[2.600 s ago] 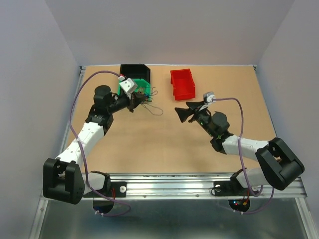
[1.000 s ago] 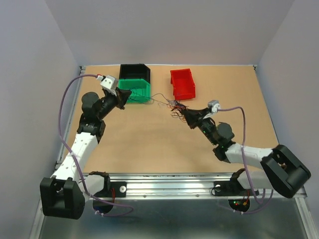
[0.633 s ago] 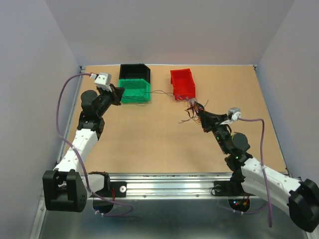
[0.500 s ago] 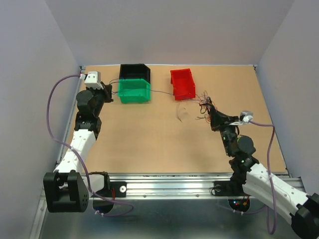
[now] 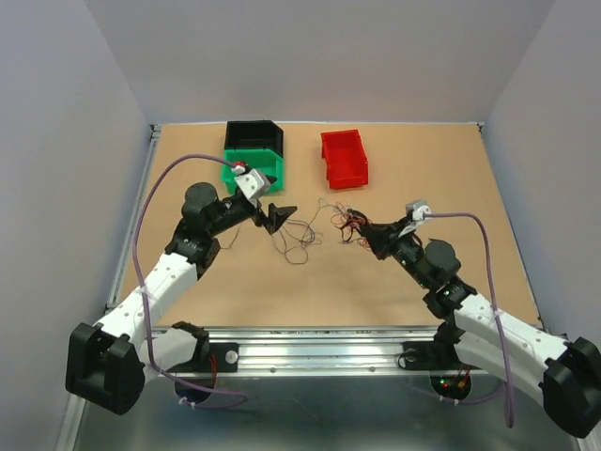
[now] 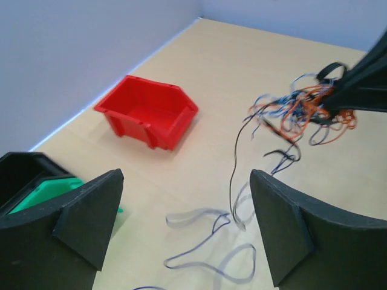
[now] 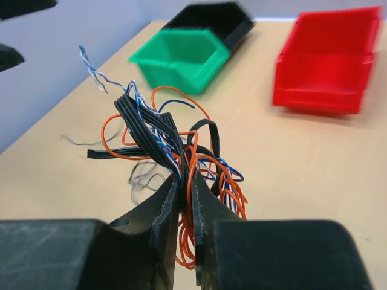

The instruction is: Untangle the cables

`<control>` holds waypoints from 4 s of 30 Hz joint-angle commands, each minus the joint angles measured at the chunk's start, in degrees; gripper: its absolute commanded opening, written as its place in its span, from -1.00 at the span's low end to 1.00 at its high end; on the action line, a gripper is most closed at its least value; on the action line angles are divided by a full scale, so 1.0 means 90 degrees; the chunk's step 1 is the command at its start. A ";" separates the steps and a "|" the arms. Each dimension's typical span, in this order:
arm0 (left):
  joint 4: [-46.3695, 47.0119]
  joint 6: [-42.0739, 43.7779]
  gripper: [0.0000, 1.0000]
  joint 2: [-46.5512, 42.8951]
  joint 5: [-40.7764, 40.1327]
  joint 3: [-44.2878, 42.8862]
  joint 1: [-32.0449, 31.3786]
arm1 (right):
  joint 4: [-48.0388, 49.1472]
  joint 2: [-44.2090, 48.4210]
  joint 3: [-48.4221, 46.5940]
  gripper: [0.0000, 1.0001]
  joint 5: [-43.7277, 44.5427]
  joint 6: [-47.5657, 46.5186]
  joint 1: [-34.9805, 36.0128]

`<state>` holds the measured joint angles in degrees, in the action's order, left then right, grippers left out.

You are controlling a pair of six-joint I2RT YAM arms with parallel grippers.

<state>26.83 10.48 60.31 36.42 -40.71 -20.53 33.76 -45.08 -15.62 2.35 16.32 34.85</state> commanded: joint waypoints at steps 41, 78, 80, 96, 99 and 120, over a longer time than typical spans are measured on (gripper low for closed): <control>-0.0969 0.1306 -1.00 0.0838 0.0123 -0.0516 -0.1849 | 0.1876 -0.1553 -0.0706 0.20 -0.3307 -0.0240 0.0454; -0.0052 -0.0959 -1.00 0.0818 -0.2719 -0.0682 0.0807 | -0.2958 0.4771 0.0172 -0.99 0.6164 0.0657 0.0454; -0.0042 -0.0998 -1.00 0.0760 -0.2962 -0.0662 0.0846 | -0.3515 0.4835 -0.0070 -0.99 0.6272 0.0920 0.0444; -0.0547 0.0405 -1.00 0.0818 0.0816 -0.0653 -0.0040 | -0.0407 -0.0211 -0.0804 0.76 -0.0971 -0.1089 0.0444; -0.0851 0.0739 -1.00 0.0789 0.0690 -0.0643 -0.0626 | 0.0368 -0.0946 -0.0911 0.76 -0.1821 -0.1032 0.0444; -0.1233 0.0876 -1.00 0.1131 0.0835 -0.0916 -0.1019 | 0.2831 -0.3447 -0.1604 0.28 -0.3357 -0.0426 0.0796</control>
<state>14.76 18.15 71.50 41.50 -46.04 -29.26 54.33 -74.17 -25.26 -28.23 11.79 41.28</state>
